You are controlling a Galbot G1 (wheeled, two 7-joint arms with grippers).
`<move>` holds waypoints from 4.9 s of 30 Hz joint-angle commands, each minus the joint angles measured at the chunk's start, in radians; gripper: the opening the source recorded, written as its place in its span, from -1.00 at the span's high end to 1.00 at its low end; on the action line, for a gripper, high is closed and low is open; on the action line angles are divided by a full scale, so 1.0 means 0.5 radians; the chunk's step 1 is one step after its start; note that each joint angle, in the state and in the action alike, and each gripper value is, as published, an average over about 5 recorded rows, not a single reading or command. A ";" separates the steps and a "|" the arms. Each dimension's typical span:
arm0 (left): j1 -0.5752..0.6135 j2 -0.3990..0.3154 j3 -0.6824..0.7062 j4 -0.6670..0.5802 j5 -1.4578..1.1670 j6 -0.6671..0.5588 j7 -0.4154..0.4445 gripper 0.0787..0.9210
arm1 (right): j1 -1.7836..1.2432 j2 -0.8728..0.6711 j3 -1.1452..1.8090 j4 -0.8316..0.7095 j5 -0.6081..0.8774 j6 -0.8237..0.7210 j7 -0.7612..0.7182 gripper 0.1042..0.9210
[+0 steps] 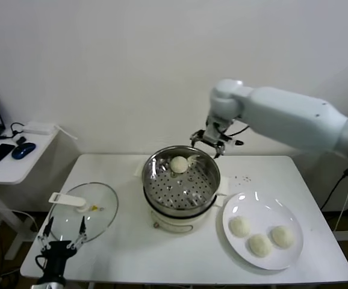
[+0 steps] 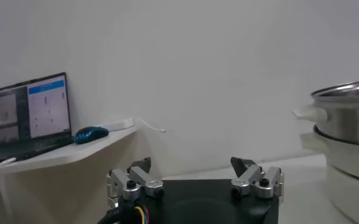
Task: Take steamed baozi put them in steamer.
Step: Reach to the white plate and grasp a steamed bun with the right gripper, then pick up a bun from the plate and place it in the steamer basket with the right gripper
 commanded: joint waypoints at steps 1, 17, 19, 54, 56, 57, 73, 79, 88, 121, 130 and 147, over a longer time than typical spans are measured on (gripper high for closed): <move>0.001 0.007 0.005 0.004 -0.007 0.000 0.001 -0.77 | 0.194 -0.581 -0.335 0.077 0.772 -0.502 -0.003 -0.76; 0.023 -0.004 0.007 -0.062 -0.036 0.010 -0.002 -0.77 | -0.860 -0.897 0.194 0.306 0.503 -0.878 0.370 -0.76; 0.039 -0.004 0.006 -0.061 -0.039 0.004 -0.002 -0.77 | -0.923 -0.898 0.222 0.313 0.473 -0.882 0.373 -0.76; 0.065 -0.015 0.011 -0.029 0.003 -0.016 -0.005 -0.77 | -1.212 -0.488 0.325 0.117 0.313 -0.944 0.513 -0.76; 0.064 -0.014 0.011 -0.027 0.002 -0.016 -0.005 -0.77 | -1.215 -0.485 0.329 0.108 0.302 -0.943 0.511 -0.76; 0.064 -0.013 0.011 -0.028 0.002 -0.016 -0.005 -0.77 | -1.216 -0.484 0.331 0.103 0.299 -0.942 0.511 -0.76; 0.073 -0.018 0.014 -0.032 0.000 -0.019 -0.006 -0.77 | -1.220 -0.491 0.368 0.085 0.278 -0.933 0.484 -0.34; 0.079 -0.018 0.014 -0.037 -0.001 -0.021 -0.007 -0.77 | -1.142 -0.532 0.370 0.147 0.312 -0.928 0.475 -0.31; 0.066 -0.024 0.020 -0.042 0.001 -0.012 -0.006 -0.77 | -0.525 -0.722 0.028 0.410 0.630 -0.913 0.401 -0.31; 0.085 -0.016 0.023 -0.105 0.003 -0.014 -0.008 -0.77 | 0.107 0.569 -0.340 -0.125 1.375 -1.001 0.442 -0.31; 0.139 -0.010 0.003 -0.129 -0.035 -0.026 -0.019 -0.77 | -0.185 0.852 -0.242 -0.424 1.252 -1.013 0.445 -0.30; 0.189 -0.016 0.003 -0.121 -0.065 -0.042 -0.044 -0.77 | -0.412 0.968 -0.156 -0.668 1.072 -1.004 0.430 -0.30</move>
